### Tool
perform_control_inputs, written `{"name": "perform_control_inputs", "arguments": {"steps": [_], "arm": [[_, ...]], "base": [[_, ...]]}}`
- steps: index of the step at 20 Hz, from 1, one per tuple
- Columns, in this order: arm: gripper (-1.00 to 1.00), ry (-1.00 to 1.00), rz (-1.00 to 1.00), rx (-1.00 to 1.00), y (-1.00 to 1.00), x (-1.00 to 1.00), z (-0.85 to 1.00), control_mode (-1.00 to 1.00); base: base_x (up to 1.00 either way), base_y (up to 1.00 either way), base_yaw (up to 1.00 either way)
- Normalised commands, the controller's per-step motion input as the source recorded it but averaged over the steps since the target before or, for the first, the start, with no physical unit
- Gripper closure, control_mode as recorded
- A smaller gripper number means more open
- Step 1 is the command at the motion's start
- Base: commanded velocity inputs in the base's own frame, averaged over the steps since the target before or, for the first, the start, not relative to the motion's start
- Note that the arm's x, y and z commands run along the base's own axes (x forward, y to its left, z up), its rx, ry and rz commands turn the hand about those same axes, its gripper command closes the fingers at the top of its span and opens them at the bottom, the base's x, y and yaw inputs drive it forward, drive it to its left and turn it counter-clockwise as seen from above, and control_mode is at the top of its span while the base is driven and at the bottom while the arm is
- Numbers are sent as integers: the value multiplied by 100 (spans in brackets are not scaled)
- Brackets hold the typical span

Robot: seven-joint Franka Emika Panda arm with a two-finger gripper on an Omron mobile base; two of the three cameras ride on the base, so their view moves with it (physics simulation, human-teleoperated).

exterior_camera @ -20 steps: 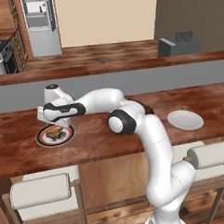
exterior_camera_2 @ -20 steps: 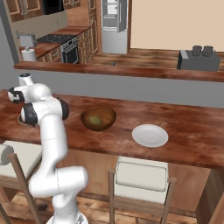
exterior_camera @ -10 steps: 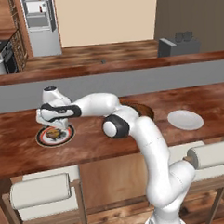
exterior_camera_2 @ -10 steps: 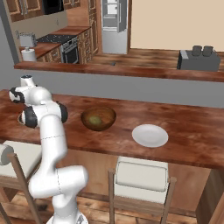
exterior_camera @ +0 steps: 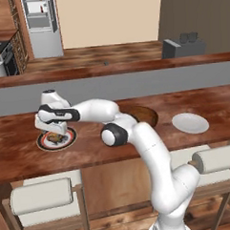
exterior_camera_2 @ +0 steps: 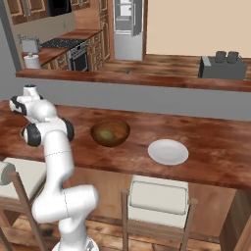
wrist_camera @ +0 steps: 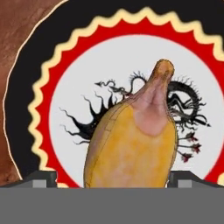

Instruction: Pick the chicken drumstick and potato from their plates and place them in the bowl. Then put the bowl in the fridge.

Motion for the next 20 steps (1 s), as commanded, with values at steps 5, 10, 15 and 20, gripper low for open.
{"name": "perform_control_inputs", "arguments": {"steps": [5, 10, 15, 20], "arm": [[-100, 0, -1, -9, 0, 0, -23, -100], [-100, 0, -1, -12, -3, 0, -25, -100], [-100, 2, -2, -11, -3, -6, -30, -100], [-100, 4, -3, -7, -4, -9, -35, -100]], "base": [[0, 0, 0], [0, 0, 0], [0, 0, 0], [0, 0, 0]]}}
